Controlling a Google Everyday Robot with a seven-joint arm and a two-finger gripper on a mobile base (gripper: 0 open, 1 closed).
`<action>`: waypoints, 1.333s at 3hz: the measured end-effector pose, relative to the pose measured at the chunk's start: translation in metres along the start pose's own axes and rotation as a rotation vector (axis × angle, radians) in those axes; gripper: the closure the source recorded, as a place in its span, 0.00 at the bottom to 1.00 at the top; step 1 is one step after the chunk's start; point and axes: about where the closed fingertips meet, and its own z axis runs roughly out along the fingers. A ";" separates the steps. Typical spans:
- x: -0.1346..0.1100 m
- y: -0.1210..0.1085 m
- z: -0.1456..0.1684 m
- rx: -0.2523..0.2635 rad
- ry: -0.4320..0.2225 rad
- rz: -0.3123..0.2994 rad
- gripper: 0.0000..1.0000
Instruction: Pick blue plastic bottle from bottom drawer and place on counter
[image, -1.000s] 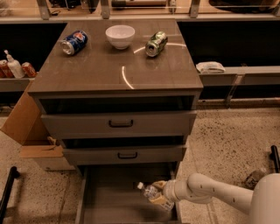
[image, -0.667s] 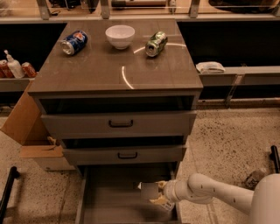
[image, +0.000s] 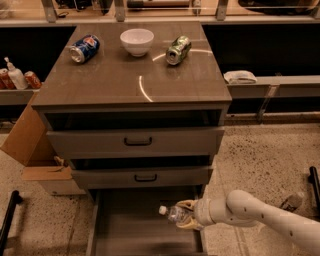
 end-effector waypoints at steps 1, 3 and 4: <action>-0.042 -0.011 -0.054 0.019 0.036 -0.164 1.00; -0.085 -0.031 -0.111 0.049 0.063 -0.295 1.00; -0.105 -0.041 -0.139 0.060 0.041 -0.329 1.00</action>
Offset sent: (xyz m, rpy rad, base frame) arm 0.0088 -0.0550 0.2057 -0.1605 -0.3621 0.1753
